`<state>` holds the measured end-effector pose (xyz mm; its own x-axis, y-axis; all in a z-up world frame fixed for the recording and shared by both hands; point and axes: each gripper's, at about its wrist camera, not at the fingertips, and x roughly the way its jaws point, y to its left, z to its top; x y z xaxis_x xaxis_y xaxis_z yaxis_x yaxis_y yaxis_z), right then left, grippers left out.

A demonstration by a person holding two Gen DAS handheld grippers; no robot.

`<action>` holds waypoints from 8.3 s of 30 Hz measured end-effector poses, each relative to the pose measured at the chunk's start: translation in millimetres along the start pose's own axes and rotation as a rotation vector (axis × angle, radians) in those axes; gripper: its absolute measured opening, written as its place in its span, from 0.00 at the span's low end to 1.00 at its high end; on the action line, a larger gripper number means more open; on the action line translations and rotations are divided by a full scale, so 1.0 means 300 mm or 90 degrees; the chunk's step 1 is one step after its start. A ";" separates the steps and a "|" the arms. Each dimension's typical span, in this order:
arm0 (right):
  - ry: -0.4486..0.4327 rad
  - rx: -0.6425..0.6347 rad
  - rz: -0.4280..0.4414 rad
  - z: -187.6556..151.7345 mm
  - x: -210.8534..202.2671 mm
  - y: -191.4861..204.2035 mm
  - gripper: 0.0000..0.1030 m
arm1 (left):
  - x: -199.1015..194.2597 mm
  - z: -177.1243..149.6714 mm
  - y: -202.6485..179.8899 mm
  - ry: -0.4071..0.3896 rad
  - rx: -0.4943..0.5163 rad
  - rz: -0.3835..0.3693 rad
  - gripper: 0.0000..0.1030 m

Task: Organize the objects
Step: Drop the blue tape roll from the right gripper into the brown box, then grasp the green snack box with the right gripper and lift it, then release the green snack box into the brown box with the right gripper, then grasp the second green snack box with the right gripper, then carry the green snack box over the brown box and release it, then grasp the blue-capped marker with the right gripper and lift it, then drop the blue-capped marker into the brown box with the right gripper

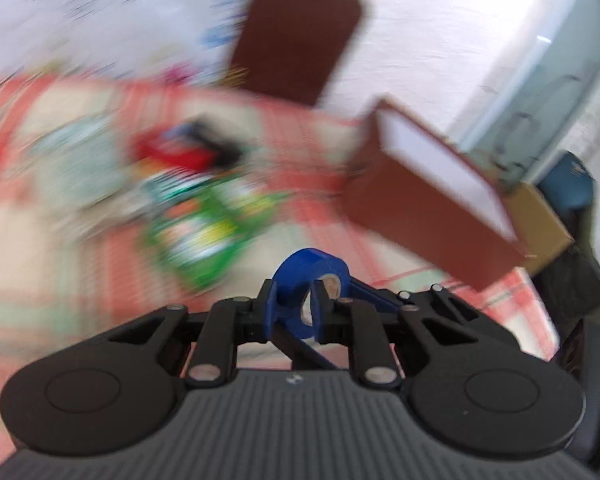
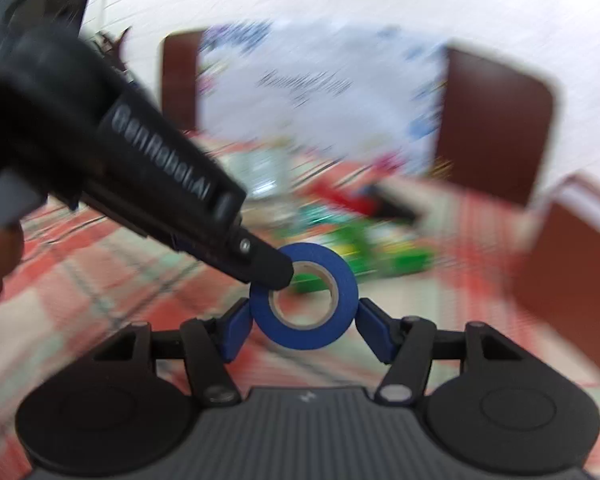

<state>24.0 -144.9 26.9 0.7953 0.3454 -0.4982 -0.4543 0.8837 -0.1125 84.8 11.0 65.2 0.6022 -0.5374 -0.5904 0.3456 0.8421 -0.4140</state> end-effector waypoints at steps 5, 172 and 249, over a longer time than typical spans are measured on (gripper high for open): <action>-0.065 0.067 -0.162 0.007 -0.135 -0.274 0.56 | 0.150 0.132 -0.341 -0.023 0.108 -0.092 0.19; -0.087 0.119 -0.215 -0.065 -0.162 -0.255 0.63 | 0.206 0.114 -0.311 0.030 0.028 -0.095 0.46; -0.123 0.357 0.028 -0.011 -0.194 -0.567 0.17 | 0.346 0.278 -0.503 -0.024 0.128 -0.066 0.18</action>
<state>53.8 -316.5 72.2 0.8631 0.3900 -0.3209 -0.2488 0.8812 0.4019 155.0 -168.1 124.2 0.5814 -0.6225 -0.5239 0.5412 0.7767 -0.3222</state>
